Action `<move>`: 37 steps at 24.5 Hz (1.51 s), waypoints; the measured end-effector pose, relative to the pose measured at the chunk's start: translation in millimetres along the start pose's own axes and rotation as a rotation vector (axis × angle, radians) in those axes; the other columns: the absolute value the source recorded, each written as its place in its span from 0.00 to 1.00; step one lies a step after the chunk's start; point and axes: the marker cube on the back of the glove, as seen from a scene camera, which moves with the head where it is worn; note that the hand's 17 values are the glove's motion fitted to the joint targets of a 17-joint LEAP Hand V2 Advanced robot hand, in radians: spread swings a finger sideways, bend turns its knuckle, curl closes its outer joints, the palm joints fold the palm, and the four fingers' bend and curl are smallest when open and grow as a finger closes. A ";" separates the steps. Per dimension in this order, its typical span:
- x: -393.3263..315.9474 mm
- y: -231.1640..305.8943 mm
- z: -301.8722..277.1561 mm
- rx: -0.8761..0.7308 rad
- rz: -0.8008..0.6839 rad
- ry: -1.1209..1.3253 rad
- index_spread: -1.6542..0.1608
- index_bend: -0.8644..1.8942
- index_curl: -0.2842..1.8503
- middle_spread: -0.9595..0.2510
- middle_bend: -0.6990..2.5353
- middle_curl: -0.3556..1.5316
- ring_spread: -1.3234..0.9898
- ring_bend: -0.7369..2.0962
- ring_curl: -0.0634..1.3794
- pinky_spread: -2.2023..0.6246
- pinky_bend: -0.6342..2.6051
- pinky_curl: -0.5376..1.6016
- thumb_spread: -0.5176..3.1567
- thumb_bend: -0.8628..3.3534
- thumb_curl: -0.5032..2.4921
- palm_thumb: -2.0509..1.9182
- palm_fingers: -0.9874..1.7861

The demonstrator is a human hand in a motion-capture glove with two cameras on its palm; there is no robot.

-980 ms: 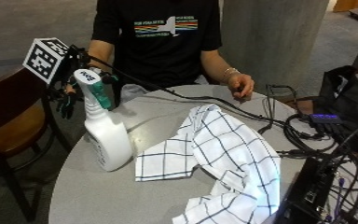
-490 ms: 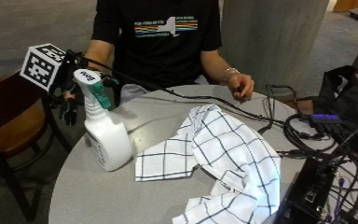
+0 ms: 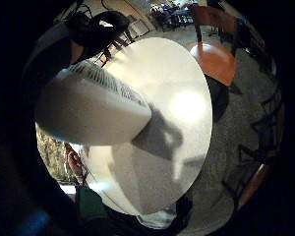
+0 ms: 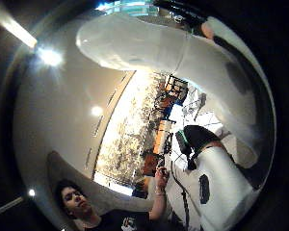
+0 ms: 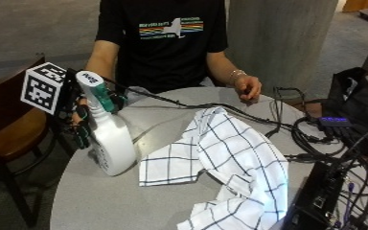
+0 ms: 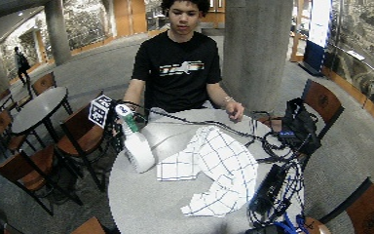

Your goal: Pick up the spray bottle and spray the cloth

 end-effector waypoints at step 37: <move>-11.3 -47.3 59.4 0.191 -0.038 -0.042 0.77 0.41 0.28 0.70 0.35 0.44 0.54 0.38 0.28 0.84 0.28 0.40 0.30 0.20 0.36 0.79 0.75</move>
